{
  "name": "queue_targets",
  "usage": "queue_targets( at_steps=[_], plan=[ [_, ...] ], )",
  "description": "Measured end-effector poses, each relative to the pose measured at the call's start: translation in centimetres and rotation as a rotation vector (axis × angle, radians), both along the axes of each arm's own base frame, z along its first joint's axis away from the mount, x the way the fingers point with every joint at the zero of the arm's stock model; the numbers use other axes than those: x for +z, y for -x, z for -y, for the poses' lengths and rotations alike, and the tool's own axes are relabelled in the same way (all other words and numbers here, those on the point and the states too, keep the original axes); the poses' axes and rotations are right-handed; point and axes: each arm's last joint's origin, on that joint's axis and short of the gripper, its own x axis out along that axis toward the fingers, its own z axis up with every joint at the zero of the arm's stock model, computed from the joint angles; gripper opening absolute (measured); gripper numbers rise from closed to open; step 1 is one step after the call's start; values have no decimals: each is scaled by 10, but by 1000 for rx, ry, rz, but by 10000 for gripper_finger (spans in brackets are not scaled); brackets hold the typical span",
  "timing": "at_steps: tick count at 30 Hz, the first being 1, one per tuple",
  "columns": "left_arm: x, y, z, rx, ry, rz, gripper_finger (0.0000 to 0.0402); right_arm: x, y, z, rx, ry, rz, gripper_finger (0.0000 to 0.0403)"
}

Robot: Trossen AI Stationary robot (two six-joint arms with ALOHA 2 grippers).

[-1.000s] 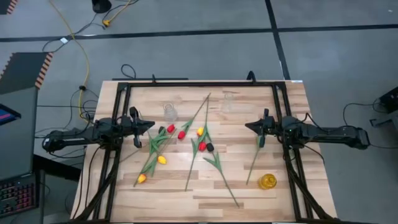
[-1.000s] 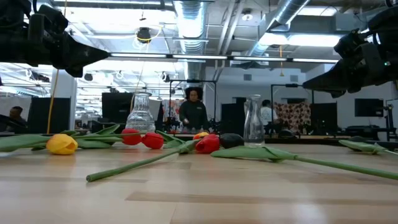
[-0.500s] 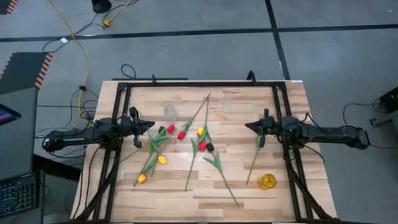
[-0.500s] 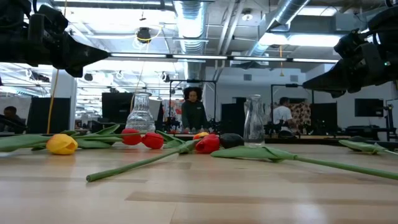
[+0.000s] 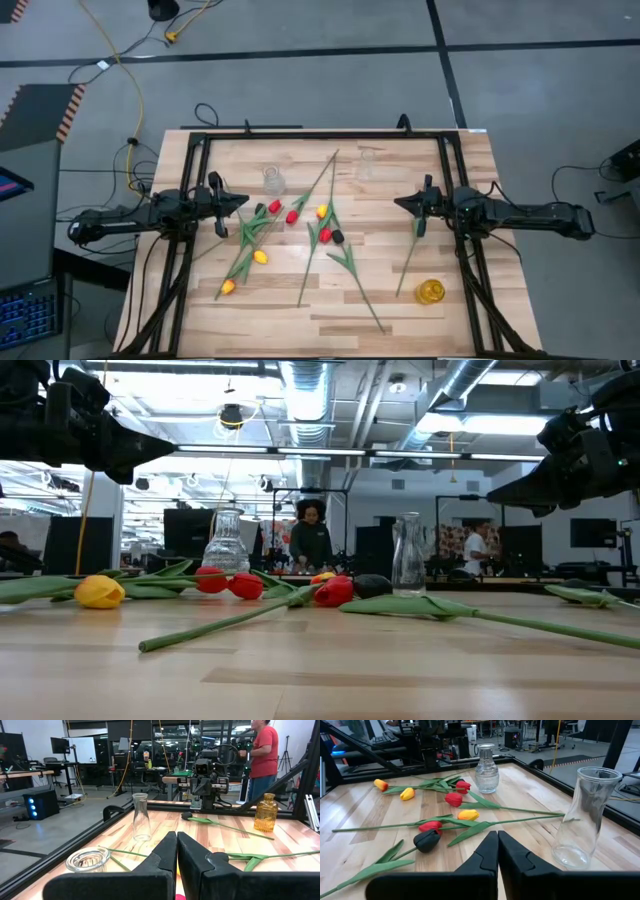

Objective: Sort flowers into vase by color

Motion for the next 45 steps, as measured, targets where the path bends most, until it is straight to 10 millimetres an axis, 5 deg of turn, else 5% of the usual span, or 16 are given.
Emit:
queue_targets(
  at_steps=[29,45],
  plan=[
    [1,1,-2,70,109,41,5,0,0,0,0,0,0,36],
    [2,2,-4,139,245,100,167,0,0,0,0,0,0,36]
  ],
)
